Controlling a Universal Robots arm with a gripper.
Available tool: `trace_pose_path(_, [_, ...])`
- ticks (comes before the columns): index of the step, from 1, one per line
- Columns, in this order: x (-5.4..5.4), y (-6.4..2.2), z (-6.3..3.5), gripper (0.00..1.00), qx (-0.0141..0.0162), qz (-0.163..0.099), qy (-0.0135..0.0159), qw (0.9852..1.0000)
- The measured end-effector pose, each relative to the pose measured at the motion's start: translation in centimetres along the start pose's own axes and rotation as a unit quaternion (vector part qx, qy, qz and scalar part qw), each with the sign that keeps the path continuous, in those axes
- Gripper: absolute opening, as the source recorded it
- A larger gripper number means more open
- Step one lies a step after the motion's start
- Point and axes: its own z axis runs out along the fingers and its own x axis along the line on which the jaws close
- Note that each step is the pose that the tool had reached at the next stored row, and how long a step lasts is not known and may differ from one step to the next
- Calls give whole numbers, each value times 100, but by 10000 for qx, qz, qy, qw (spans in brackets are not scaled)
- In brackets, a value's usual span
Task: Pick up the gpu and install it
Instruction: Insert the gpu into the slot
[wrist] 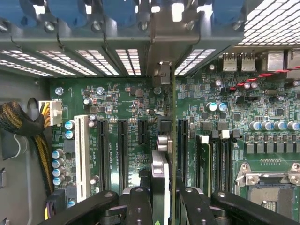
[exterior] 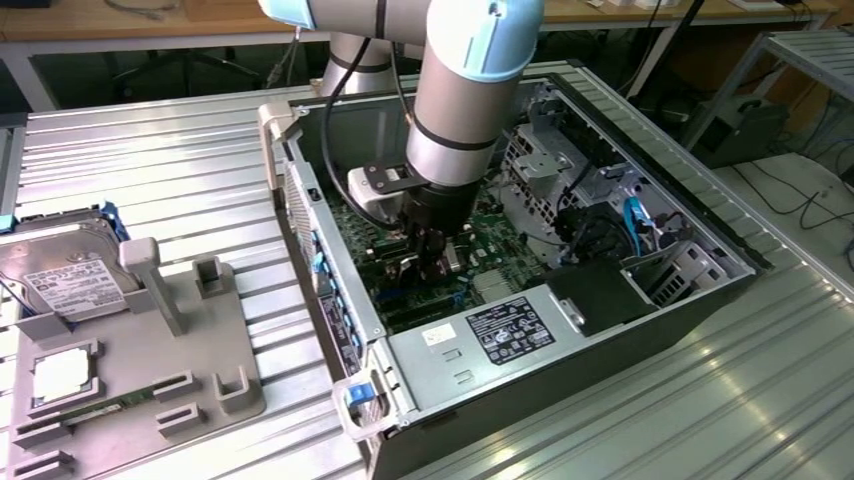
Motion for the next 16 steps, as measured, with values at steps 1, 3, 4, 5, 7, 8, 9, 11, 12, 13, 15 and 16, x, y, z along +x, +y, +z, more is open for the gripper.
trace_pose_path(1, [-1,-1,1,28,2,0,-1,10000])
trace_pose_path(3, [-1,-1,2,28,3,0,-3,10000])
trace_pose_path(4, [-1,-1,2,28,3,0,-2,10000])
trace_pose_path(5, [-1,-1,2,28,2,0,-2,10000])
trace_pose_path(7, [-1,-1,2,28,3,-1,-3,10000])
trace_pose_path(8, [-2,-2,3,28,3,-1,-6,10000])
trace_pose_path(9, [-5,-2,14,29,9,0,-21,10000])
trace_pose_path(11, [-1,-1,-2,29,3,0,-5,10000])
trace_pose_path(12, [-1,-1,-14,35,1,0,-1,10000])
trace_pose_path(13, [-1,-1,-28,35,3,-1,-4,10000])
trace_pose_path(15, [-2,1,-80,35,3,0,-3,10000])
trace_pose_path(16, [-3,1,-110,35,4,-1,-5,10000])
